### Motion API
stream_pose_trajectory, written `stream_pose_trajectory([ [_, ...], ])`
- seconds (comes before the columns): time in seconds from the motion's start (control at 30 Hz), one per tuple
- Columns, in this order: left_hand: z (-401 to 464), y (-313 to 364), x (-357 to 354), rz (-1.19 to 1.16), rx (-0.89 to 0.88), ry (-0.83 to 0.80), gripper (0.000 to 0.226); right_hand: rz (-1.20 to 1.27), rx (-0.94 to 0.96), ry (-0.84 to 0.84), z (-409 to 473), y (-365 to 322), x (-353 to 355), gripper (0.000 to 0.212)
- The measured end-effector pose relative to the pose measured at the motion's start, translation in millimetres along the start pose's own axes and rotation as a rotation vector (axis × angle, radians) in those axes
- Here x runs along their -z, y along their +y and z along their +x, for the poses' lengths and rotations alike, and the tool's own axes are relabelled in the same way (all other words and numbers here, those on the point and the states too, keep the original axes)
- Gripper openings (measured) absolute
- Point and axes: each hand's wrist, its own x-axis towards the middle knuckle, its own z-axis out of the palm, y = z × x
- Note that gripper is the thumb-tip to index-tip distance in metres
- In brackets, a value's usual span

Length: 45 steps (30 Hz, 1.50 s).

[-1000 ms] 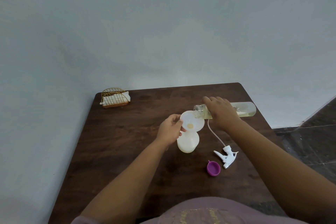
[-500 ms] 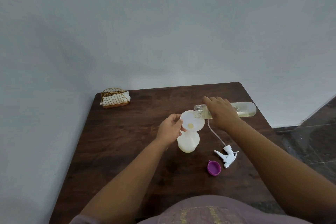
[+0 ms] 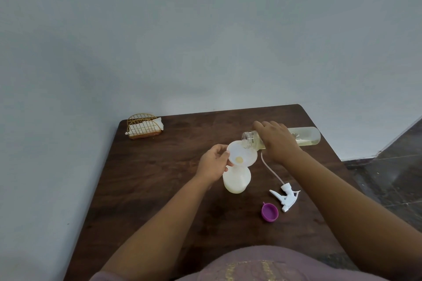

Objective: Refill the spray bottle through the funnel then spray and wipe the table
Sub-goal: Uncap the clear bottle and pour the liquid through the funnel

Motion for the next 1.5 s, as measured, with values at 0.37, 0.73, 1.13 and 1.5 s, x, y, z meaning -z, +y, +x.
stream_pose_trajectory([
  [0.37,0.2,1.3,1.2,0.0,-0.006,-0.008,0.026,-0.01,-0.005,-0.009,0.9,-0.4,-1.0,0.048],
  [0.73,1.5,1.3,2.1,0.009,-0.006,-0.009,0.026,0.0,-0.003,-0.005,0.4,-1.0,-4.3,0.049],
  [1.13,2.2,2.6,2.5,0.019,-0.011,-0.012,0.028,-0.006,-0.007,-0.017,2.1,-0.4,-2.3,0.05],
  [1.5,3.3,2.6,3.3,0.028,-0.016,-0.011,0.027,-0.004,-0.012,-0.026,1.5,-1.0,-2.8,0.049],
])
